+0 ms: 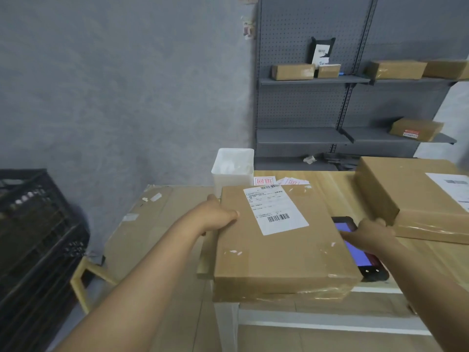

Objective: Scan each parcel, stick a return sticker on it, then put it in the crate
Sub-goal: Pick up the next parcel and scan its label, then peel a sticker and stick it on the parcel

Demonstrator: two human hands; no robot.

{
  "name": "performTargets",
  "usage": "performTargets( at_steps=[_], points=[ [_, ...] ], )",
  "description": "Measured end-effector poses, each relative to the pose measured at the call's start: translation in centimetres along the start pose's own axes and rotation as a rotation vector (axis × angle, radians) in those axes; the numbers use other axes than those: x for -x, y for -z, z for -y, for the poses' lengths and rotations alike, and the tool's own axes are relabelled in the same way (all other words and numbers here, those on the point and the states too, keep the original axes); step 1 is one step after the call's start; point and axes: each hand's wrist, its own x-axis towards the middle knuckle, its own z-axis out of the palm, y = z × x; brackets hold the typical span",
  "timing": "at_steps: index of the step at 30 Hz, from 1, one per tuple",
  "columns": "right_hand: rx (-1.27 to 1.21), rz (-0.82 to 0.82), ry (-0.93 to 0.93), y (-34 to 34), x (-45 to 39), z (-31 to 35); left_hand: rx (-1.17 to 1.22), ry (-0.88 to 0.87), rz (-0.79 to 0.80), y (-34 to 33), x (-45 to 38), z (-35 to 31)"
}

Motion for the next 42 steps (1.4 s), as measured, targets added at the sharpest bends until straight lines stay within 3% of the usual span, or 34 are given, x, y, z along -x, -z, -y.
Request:
performTargets(
  at_steps=[7,12,17,25,32,36,42],
  points=[
    [-0.206,-0.029,0.261,3.4,-4.9,4.2,-0.058,-0.277,-0.249,0.4,-4.1,-3.8],
    [-0.229,-0.036,0.404,3.2,-10.9,7.0,-0.009,-0.447,-0.157,-1.5,-7.2,-7.9],
    [-0.210,0.048,0.492,1.3,-16.2,10.1,-0.050,-0.439,-0.067,-2.9,-10.1,-10.5],
    [0.089,0.040,0.606,-1.4,-20.0,12.7,0.022,-0.335,-0.014,-2.7,-12.6,-12.2],
    [-0.237,0.061,0.554,-0.1,-21.3,12.5,0.021,-0.331,-0.007,-2.7,-13.1,-12.9],
    [-0.611,0.204,0.507,2.6,-20.0,12.6,0.051,-0.305,-0.018,-2.8,-13.5,-13.1],
    [-0.957,0.291,0.620,6.0,-16.6,13.7,0.166,-0.254,-0.046,-3.0,-13.5,-14.0]
  ],
)
